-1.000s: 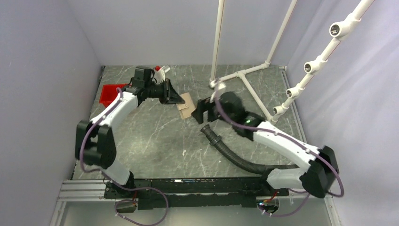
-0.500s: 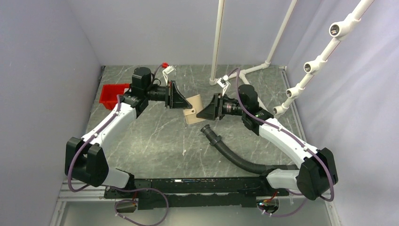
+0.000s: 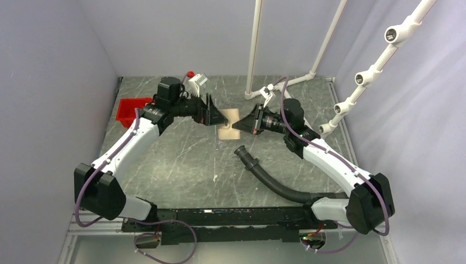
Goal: Put the credit cards into the card holder
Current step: Place the card holder at the center of the board.
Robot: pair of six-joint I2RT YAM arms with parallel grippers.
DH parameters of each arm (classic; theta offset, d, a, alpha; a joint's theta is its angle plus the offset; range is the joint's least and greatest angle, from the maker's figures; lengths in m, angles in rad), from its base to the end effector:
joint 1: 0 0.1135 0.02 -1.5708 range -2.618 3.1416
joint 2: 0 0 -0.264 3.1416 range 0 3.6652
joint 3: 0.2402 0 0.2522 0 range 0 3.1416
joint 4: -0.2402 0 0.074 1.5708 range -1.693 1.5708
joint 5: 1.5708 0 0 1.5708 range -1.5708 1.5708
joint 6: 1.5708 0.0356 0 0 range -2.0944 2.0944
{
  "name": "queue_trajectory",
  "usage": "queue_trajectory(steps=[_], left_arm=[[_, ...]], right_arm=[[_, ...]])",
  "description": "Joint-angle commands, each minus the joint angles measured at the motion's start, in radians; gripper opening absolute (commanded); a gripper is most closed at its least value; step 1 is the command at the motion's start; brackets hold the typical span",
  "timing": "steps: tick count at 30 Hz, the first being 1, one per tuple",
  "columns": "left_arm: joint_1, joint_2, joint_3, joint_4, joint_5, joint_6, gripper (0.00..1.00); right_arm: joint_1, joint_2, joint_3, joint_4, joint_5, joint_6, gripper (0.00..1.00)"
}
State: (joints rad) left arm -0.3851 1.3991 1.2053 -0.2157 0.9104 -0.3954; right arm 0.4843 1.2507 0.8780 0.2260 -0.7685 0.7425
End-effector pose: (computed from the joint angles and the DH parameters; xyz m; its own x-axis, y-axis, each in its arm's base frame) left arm 0.2811 -0.1443 0.3472 -0.6879 0.0239 -0.7254 0.6901 0.3311 -0.6435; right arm 0.2411 0.1548 0.3162 -0.7331 0.1636 -0.6602 -0.6075 0.2789 0.7437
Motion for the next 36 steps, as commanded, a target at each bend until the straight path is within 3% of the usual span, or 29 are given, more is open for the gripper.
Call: queue_trajectory(steps=[1,5,15,20,26,32,36], left_arm=[[0.002,-0.037,0.082,-0.261,-0.542,0.029,0.93],[-0.006,-0.057,0.064,-0.254,-0.621,0.013,0.78],[-0.024,-0.009,0.073,-0.231,-0.486,-0.013,0.41],[-0.03,-0.015,0.061,-0.212,-0.471,-0.015,0.55],[-0.055,0.016,0.066,-0.23,-0.509,-0.017,0.49],[-0.067,0.029,0.075,-0.253,-0.552,-0.017,0.53],[-0.069,0.032,0.072,-0.255,-0.566,-0.021,0.5]], right_arm=[[0.073,-0.052,0.026,-0.144,0.58,0.016,0.0],[0.191,-0.01,0.079,-0.183,0.825,-0.01,0.0],[0.275,0.115,0.212,-0.215,0.938,-0.046,0.0],[0.299,0.155,0.24,-0.213,0.936,-0.05,0.0],[0.341,0.179,0.271,-0.209,0.953,-0.056,0.0],[0.378,0.191,0.292,-0.208,0.982,-0.065,0.0],[0.396,0.194,0.302,-0.204,0.982,-0.064,0.0]])
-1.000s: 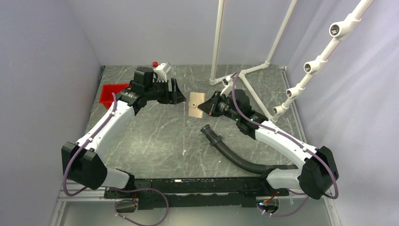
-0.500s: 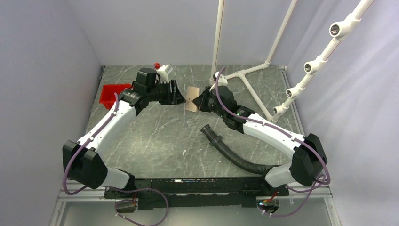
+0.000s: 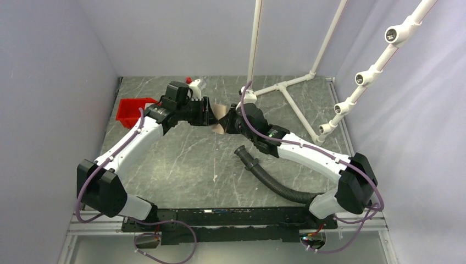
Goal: Put the credit cards into the card holder
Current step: Place the card holder at the center of the board.
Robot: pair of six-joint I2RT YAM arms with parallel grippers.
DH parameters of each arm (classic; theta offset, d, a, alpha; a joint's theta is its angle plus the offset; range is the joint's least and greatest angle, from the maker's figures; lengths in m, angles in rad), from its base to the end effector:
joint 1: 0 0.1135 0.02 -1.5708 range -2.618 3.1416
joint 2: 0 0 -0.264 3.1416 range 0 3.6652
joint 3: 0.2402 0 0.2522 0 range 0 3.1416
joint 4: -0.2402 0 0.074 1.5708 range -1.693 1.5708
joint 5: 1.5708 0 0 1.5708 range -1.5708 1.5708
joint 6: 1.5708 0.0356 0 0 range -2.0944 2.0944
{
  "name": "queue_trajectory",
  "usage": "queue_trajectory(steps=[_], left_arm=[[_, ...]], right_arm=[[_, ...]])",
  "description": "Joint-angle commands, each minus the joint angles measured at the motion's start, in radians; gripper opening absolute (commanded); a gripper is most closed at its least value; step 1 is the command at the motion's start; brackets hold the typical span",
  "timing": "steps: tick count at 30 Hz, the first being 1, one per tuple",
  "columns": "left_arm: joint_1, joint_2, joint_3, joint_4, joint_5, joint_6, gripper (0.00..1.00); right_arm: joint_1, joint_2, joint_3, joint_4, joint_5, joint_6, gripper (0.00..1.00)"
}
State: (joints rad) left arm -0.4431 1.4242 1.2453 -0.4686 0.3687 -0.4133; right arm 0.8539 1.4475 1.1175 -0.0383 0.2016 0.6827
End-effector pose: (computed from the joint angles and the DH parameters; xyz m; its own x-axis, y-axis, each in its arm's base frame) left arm 0.2824 -0.1482 0.3255 -0.7640 -0.0521 -0.6431 0.3852 0.7628 -0.5194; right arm 0.2290 0.2518 0.3137 -0.5721 0.2844 -0.7693 -0.3286 0.7800 0.5327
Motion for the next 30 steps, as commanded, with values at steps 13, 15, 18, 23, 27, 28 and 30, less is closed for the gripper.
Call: queue_trajectory(steps=[13,15,18,23,27,28,30], left_arm=[[-0.016,-0.003,0.06,-0.086,-0.212,0.05,0.22],[-0.016,-0.007,0.069,-0.116,-0.269,0.06,0.0],[-0.014,-0.013,0.065,-0.123,-0.298,0.071,0.0],[-0.014,-0.016,0.061,-0.185,-0.342,0.039,0.0],[-0.009,-0.115,-0.066,-0.191,-0.307,-0.029,0.0],[-0.005,-0.151,-0.105,-0.186,-0.268,-0.048,0.0],[-0.003,-0.197,-0.185,-0.165,-0.192,-0.096,0.0]], right_arm=[[0.067,-0.052,0.029,0.089,-0.036,0.064,0.0],[0.071,-0.066,0.014,0.071,-0.005,0.06,0.0],[0.066,-0.093,-0.027,0.069,0.001,0.063,0.0],[-0.01,-0.119,-0.099,0.128,-0.132,0.061,0.0],[-0.089,-0.044,-0.062,0.093,-0.384,0.002,0.0],[-0.105,-0.005,-0.041,0.079,-0.474,-0.02,0.0],[-0.118,0.075,-0.017,0.055,-0.619,-0.056,0.0]])
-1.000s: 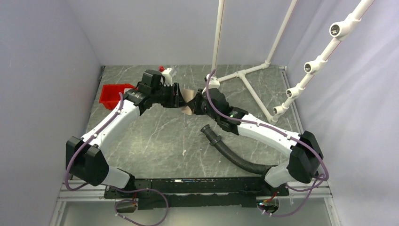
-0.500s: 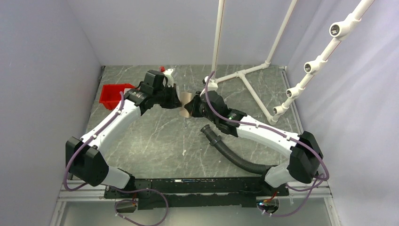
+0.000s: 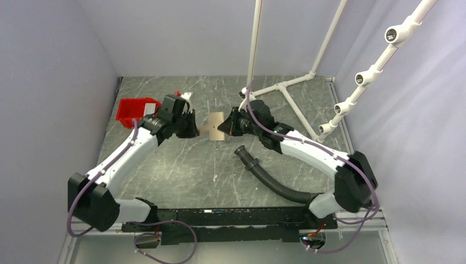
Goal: Put the credit cards into the card holder
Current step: Place the card holder at the center of the board.
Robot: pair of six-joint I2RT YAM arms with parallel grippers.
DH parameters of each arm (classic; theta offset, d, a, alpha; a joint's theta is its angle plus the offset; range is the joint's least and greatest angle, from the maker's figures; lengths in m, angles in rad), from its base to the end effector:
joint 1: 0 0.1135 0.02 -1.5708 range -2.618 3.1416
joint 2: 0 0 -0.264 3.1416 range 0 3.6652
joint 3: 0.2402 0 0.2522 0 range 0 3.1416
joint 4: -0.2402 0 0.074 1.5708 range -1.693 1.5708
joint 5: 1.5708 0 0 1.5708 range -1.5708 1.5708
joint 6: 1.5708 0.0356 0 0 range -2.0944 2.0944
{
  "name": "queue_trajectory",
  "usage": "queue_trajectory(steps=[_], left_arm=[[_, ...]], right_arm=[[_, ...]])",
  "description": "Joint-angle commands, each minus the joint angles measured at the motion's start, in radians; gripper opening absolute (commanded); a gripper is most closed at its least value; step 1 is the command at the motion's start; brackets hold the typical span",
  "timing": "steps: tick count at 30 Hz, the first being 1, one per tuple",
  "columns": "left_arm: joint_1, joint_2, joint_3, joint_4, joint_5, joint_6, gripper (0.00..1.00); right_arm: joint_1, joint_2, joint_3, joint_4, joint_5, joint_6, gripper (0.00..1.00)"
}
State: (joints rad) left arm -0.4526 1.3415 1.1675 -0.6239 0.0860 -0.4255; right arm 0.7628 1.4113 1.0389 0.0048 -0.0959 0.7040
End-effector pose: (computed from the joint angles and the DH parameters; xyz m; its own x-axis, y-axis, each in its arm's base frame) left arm 0.2577 -0.1287 0.3089 -0.7885 -0.0739 -0.6106 0.1802 0.9214 -0.3442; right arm 0.2363 0.2306 0.3016 -0.6850 0.2365 -0.6891 -0.4053 0.6622 0.6303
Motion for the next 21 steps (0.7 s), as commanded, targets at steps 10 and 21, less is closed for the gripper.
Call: queue_trajectory(steps=[10,21], left_arm=[[0.006,-0.281,-0.429,0.135,0.156,-0.238,0.0],[0.006,-0.317,-0.369,0.103,0.206,-0.221,0.0]], right_arm=[[-0.019,0.331,0.04,0.059,-0.396,-0.134,0.19],[0.146,0.208,0.003,-0.061,-0.026,-0.4,0.78]])
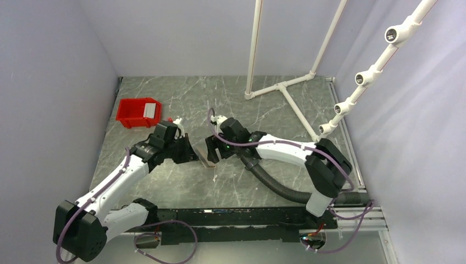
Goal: Put the credit cards into the card holder
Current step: Place the card holder at the center of the board, then open the card holder at the center of the board.
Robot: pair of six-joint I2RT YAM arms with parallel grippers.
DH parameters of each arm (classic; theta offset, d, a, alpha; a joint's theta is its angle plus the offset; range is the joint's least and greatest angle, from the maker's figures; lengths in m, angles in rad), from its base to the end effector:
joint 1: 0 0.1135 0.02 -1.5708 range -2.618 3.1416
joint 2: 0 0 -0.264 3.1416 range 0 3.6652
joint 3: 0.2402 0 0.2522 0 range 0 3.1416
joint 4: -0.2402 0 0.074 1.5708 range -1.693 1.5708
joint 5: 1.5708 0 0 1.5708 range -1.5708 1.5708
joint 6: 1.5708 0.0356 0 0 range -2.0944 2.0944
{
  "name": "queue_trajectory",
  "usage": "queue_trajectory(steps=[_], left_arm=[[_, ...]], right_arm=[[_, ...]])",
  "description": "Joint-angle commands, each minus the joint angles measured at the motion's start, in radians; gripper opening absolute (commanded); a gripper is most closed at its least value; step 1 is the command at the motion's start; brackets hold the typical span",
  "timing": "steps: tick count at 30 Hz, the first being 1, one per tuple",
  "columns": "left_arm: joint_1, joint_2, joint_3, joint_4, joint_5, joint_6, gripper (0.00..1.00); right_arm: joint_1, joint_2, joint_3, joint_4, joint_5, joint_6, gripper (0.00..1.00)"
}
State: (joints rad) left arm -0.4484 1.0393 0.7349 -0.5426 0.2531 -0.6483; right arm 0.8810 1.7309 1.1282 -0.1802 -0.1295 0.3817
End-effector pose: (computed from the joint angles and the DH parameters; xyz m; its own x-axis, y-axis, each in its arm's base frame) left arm 0.1851 -0.0989 0.2436 -0.8819 -0.2244 -0.4146 0.0460 0.8343 -0.5494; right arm 0.2353 0.2925 0.2076 -0.7232 -0.2962 -0.6239 -0.5967 0.7228 0.3486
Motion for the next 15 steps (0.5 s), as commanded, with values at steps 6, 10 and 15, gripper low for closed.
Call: queue_trajectory(steps=[6,10,15], left_arm=[[0.002,-0.004,0.078,0.035,0.066,0.0,0.0],[0.002,-0.011,0.075,0.009,0.042,0.001,0.0],[0.002,-0.015,0.022,-0.078,-0.085,-0.039,0.0]], right_arm=[[0.073,-0.107,-0.105,0.219,0.035,-0.047,0.76],[0.072,-0.066,-0.072,0.186,0.1,-0.034,0.7],[0.068,-0.046,-0.076,0.174,0.136,-0.006,0.65]])
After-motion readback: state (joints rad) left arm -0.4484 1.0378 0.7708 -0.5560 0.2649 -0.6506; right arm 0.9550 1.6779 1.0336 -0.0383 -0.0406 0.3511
